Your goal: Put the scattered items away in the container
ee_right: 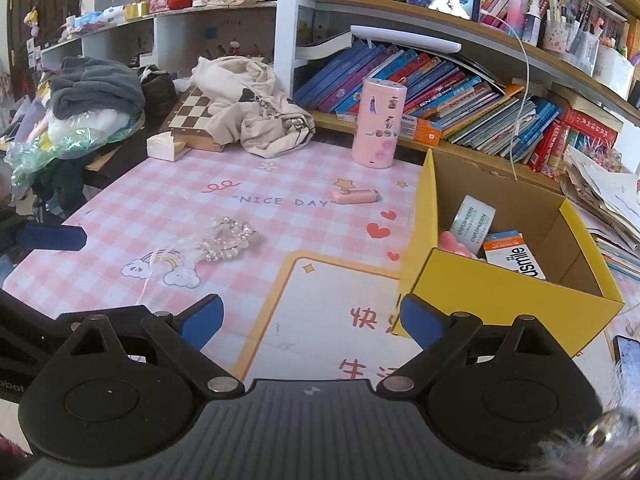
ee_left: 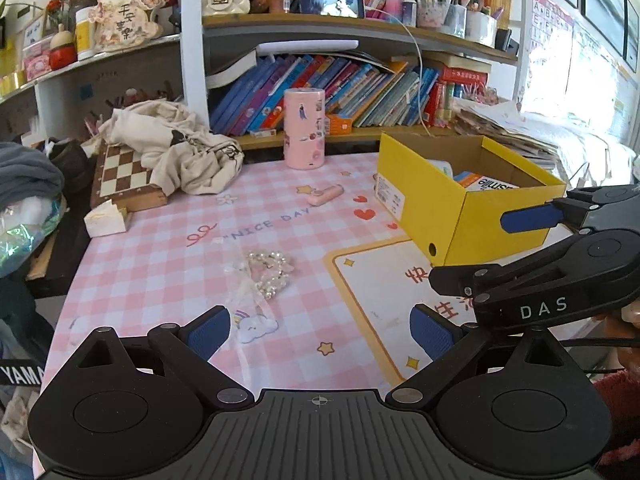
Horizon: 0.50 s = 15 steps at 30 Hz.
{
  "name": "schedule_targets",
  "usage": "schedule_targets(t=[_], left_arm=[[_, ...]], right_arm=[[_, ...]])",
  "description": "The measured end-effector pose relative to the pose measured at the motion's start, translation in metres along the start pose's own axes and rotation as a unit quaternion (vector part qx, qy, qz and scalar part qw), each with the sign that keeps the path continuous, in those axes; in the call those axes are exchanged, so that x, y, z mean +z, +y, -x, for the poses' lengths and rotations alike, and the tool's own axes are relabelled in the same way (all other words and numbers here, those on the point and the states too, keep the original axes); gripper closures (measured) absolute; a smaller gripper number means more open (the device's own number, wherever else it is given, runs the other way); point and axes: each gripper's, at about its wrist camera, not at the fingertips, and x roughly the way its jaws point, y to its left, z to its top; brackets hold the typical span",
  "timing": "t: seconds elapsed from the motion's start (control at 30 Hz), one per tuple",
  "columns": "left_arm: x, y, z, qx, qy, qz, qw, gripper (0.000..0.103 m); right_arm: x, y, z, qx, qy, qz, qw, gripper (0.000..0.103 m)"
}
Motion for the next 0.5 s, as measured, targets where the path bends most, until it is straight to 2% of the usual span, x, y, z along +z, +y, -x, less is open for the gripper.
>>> schedule_targets(t=[0.23, 0.5], left_arm=[[-0.002, 0.011, -0.002, -0.007, 0.004, 0.012, 0.9999, 0.004], [-0.003, 0.026, -0.012, 0.005, 0.017, 0.038, 0.9991, 0.004]], right_arm=[[0.000, 0.007, -0.003, 0.002, 0.010, -0.001, 1.000, 0.007], [0.008, 0.013, -0.021, 0.013, 0.022, 0.015, 1.000, 0.007]])
